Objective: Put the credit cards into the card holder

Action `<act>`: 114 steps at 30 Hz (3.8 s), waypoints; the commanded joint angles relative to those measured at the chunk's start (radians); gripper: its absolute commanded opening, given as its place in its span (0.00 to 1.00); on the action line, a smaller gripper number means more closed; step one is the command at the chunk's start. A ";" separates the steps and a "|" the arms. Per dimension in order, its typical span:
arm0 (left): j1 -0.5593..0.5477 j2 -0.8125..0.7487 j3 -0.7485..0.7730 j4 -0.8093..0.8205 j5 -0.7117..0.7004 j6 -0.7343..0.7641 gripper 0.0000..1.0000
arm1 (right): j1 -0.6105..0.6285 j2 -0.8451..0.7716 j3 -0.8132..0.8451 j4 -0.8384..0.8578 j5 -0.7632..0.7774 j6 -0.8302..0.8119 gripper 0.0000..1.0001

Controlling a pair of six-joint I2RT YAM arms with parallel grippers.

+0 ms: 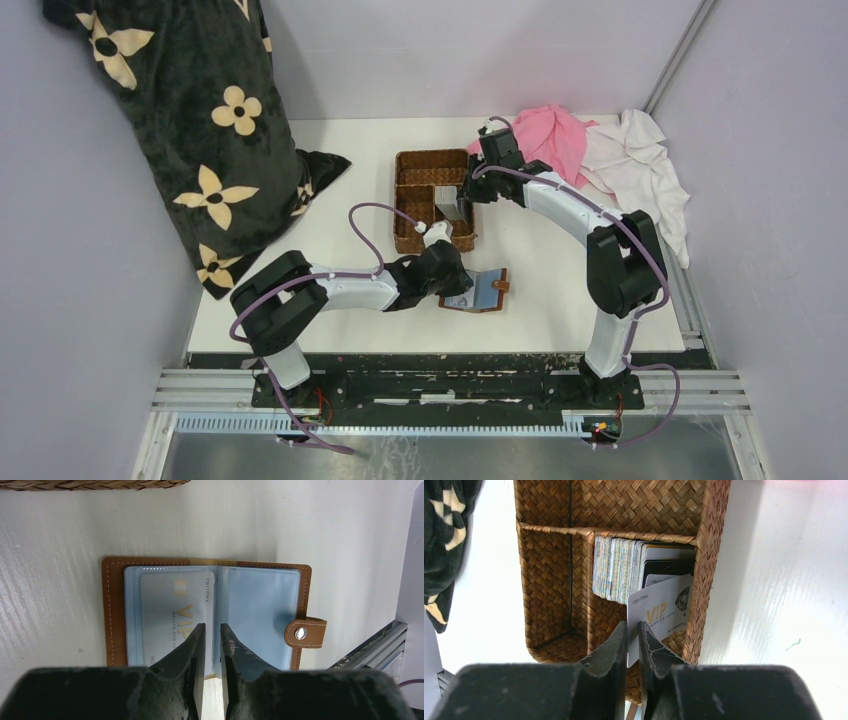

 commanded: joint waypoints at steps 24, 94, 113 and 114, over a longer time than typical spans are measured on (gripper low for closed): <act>-0.008 -0.150 -0.042 -0.004 -0.086 0.033 0.24 | 0.005 -0.327 -0.115 -0.079 0.048 -0.122 0.01; 0.228 -0.356 -0.330 0.451 0.981 0.319 0.04 | -0.006 -0.785 -0.867 0.311 -0.787 0.126 0.01; 0.245 -0.139 -0.475 0.924 0.581 0.030 0.03 | -0.023 -0.765 -0.788 0.104 -0.487 -0.006 0.42; 0.245 -0.121 -0.477 0.947 0.561 0.013 0.03 | -0.022 -0.765 -0.786 0.089 -0.453 -0.011 0.41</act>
